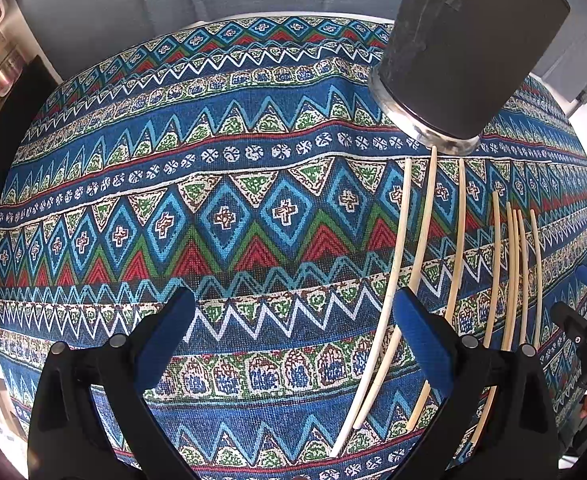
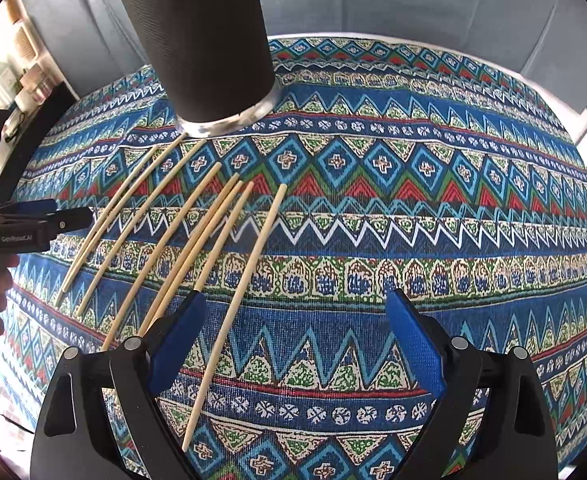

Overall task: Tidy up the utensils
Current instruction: 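Lower the right gripper to the sticks and grasp another stick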

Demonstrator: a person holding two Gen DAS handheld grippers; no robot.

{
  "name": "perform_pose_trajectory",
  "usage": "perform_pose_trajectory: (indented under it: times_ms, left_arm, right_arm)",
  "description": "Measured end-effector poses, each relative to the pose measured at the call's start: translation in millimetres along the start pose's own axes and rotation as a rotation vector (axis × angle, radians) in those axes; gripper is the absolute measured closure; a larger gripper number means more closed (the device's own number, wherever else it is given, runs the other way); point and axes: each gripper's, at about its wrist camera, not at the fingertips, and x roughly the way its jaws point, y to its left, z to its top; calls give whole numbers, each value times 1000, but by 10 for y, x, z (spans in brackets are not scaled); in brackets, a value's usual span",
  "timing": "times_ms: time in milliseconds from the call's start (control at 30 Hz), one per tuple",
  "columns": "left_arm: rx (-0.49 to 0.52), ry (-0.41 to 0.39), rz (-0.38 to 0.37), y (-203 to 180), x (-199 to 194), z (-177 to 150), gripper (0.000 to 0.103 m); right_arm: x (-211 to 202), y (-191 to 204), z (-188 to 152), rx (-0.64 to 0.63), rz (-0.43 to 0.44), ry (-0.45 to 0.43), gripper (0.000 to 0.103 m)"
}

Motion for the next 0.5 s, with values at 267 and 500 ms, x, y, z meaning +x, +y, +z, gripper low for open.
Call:
perform_pose_trajectory:
  times_ms: [267, 500]
  left_arm:
    - [15, 18, 30, -89, 112, -22, 5]
    - [18, 18, 30, -16, 139, 3, 4]
  right_arm:
    - [104, 42, -4, -10, -44, 55, 16]
    - [142, 64, -17, 1, -63, 70, 15]
